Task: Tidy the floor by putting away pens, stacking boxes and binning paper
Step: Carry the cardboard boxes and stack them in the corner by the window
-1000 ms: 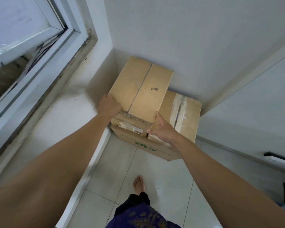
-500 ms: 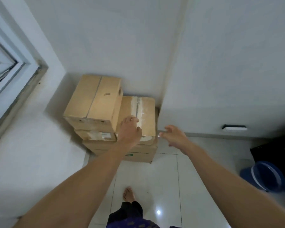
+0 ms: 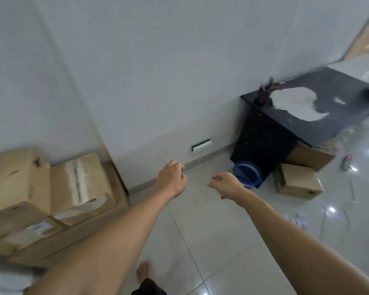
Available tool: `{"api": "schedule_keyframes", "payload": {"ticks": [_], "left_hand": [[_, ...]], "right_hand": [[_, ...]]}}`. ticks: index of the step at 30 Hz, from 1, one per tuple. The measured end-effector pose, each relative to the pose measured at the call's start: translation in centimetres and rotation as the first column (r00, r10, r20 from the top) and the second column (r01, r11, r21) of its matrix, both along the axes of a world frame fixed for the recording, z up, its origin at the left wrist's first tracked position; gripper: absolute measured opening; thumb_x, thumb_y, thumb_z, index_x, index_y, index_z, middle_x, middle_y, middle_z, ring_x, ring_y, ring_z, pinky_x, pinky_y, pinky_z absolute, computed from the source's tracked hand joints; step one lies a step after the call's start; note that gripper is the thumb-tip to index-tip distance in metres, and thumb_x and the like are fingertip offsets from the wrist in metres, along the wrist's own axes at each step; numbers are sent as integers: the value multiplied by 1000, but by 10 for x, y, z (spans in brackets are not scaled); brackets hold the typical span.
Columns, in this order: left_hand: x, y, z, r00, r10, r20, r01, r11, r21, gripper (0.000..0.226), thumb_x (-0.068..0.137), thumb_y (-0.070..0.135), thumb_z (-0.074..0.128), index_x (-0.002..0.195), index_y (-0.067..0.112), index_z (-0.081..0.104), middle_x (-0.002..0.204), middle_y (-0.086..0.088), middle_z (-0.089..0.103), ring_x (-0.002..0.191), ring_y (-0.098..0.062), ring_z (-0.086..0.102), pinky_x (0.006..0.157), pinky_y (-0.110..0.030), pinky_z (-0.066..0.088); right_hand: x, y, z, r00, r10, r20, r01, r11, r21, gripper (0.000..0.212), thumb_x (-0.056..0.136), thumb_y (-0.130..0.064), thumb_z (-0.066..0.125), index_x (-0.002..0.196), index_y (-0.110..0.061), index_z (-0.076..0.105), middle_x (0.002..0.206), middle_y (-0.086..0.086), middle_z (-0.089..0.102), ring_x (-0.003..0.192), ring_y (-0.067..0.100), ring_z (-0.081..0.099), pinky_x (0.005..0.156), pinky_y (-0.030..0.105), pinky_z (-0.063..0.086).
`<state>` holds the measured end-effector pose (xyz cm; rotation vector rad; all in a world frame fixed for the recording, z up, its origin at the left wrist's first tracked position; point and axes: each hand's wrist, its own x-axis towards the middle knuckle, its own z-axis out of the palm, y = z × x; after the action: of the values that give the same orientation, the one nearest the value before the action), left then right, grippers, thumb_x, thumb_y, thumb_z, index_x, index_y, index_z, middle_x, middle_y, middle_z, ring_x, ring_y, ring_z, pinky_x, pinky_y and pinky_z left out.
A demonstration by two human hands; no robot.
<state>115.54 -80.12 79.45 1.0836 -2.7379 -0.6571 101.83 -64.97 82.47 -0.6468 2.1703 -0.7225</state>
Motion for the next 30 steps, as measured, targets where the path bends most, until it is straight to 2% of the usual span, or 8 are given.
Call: {"api": "schedule_keyframes", "payload": {"ticks": [5, 8, 11, 14, 16, 24, 26, 30], "left_hand": [[-72, 60, 4, 984, -174, 43, 173, 984, 29, 35, 93, 21, 52, 126, 13, 58, 137, -6, 51, 121, -25, 54, 100, -32, 41], [-115, 93, 4, 960, -275, 56, 273, 961, 43, 33, 95, 23, 51, 126, 13, 57, 139, -4, 50, 120, -24, 56, 99, -33, 43], [-151, 119, 0, 935, -349, 67, 345, 937, 58, 33, 96, 25, 52, 126, 14, 57, 139, -3, 50, 119, -24, 56, 100, -36, 45], [-193, 142, -10, 903, -422, 84, 416, 906, 83, 32, 96, 25, 51, 126, 14, 57, 138, -3, 50, 119, -24, 55, 98, -36, 46], [-222, 153, -19, 886, -455, 93, 444, 889, 115, 31, 96, 25, 52, 125, 14, 57, 137, -3, 51, 118, -23, 56, 96, -33, 44], [-336, 185, -61, 850, -514, 114, 472, 840, 267, 34, 96, 28, 53, 127, 16, 57, 136, -2, 52, 116, -22, 58, 99, -40, 49], [-364, 190, -68, 828, -544, 136, 492, 822, 287, 34, 96, 29, 53, 128, 17, 56, 137, -3, 52, 115, -23, 58, 98, -41, 50], [-409, 204, -68, 810, -563, 166, 503, 812, 296, 35, 96, 29, 53, 128, 16, 56, 134, -4, 53, 114, -24, 57, 98, -39, 49]], "right_hand": [[-44, 85, 0, 985, -172, 1, 172, 985, -19, 51, 95, -32, 68, 141, -11, 56, 118, 4, 63, 101, 24, 63, 85, 40, 60], [-68, 132, -7, 961, -278, 17, 278, 961, -7, 47, 96, -31, 68, 136, -8, 59, 118, 10, 67, 106, 30, 66, 89, 45, 58], [-90, 168, -18, 926, -375, 49, 374, 927, 18, 46, 96, -31, 66, 132, -3, 60, 119, 17, 66, 92, 26, 65, 91, 47, 57], [-119, 200, -33, 888, -454, 74, 452, 891, 40, 49, 95, -35, 68, 136, -11, 59, 110, 3, 64, 93, 21, 64, 86, 40, 59], [-141, 216, -42, 867, -491, 83, 488, 871, 48, 48, 94, -35, 69, 135, -11, 59, 113, 4, 65, 98, 24, 66, 83, 38, 60], [-237, 252, -64, 818, -564, 112, 548, 824, 147, 36, 93, -30, 69, 122, -9, 64, 98, 1, 62, 69, 16, 56, 62, 28, 50], [-260, 257, -69, 793, -597, 119, 583, 801, 135, 42, 93, -30, 69, 129, -8, 62, 106, 2, 65, 73, 17, 58, 64, 29, 51], [-295, 271, -68, 733, -661, 161, 652, 750, 109, 49, 95, -30, 68, 139, -10, 56, 121, 6, 65, 90, 20, 64, 83, 38, 57]]}}
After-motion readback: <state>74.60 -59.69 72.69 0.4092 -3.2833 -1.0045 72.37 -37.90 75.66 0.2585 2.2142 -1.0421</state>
